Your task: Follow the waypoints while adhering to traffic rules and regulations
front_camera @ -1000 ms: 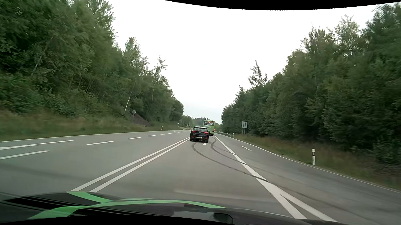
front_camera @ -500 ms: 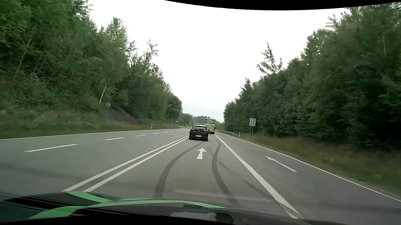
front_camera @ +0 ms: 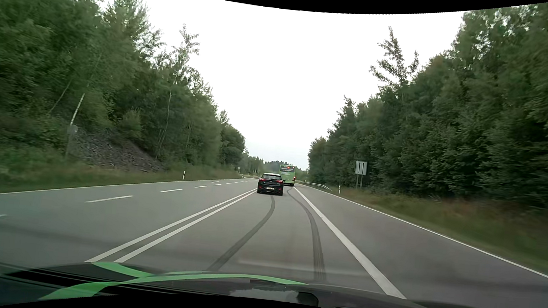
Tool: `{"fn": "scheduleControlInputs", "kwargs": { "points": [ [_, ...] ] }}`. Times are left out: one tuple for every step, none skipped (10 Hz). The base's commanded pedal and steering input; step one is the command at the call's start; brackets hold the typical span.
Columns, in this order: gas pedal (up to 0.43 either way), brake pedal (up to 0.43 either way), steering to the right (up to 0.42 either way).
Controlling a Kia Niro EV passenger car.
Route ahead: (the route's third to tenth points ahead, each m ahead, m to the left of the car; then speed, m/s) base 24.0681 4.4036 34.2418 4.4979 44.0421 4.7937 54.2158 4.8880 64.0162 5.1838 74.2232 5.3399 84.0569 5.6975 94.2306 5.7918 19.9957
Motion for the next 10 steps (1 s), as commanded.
{"fn": "scheduleControlInputs", "kwargs": {
  "points": [
    [0.35, 0.0, -0.003],
    [0.358, 0.0, -0.003],
    [0.358, 0.0, -0.003],
    [0.37, 0.0, -0.003],
    [0.39, 0.0, -0.003],
    [0.39, 0.0, -0.003],
    [0.39, 0.0, -0.003],
    [0.398, 0.0, -0.003],
    [0.409, 0.0, -0.003],
    [0.429, 0.0, -0.003]
  ]
}}
